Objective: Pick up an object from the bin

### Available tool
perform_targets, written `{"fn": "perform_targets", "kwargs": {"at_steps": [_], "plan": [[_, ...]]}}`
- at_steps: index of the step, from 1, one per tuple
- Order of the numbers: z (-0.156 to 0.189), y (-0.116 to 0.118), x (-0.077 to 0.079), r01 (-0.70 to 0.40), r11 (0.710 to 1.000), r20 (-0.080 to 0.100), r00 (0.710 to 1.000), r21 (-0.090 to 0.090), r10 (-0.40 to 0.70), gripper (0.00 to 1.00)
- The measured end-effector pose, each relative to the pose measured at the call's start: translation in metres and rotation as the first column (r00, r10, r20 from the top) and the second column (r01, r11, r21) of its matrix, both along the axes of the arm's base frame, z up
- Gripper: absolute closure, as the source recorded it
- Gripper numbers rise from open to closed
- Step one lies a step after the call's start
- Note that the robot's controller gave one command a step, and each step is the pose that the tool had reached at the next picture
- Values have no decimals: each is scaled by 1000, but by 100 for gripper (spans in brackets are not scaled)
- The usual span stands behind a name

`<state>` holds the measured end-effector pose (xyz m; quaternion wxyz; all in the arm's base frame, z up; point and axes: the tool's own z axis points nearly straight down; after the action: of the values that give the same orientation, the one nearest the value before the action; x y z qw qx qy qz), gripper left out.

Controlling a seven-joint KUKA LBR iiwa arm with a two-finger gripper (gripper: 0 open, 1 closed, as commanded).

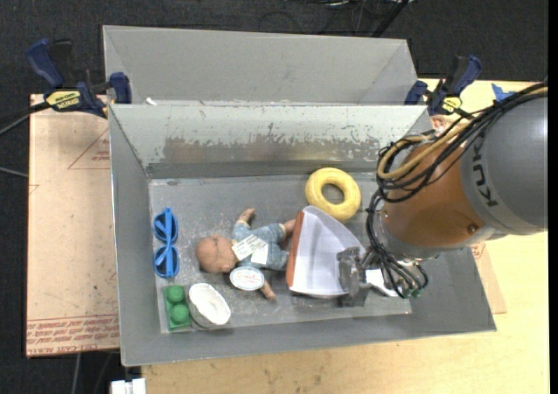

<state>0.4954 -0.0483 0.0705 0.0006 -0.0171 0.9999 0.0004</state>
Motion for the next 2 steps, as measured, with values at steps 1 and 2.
{"fn": "perform_targets", "kwargs": {"at_steps": [1,2], "plan": [[0,0,1,1,1000,4,1000,-1,-1,0],[0,0,0,-1,1000,1,1000,0,1,100]]}}
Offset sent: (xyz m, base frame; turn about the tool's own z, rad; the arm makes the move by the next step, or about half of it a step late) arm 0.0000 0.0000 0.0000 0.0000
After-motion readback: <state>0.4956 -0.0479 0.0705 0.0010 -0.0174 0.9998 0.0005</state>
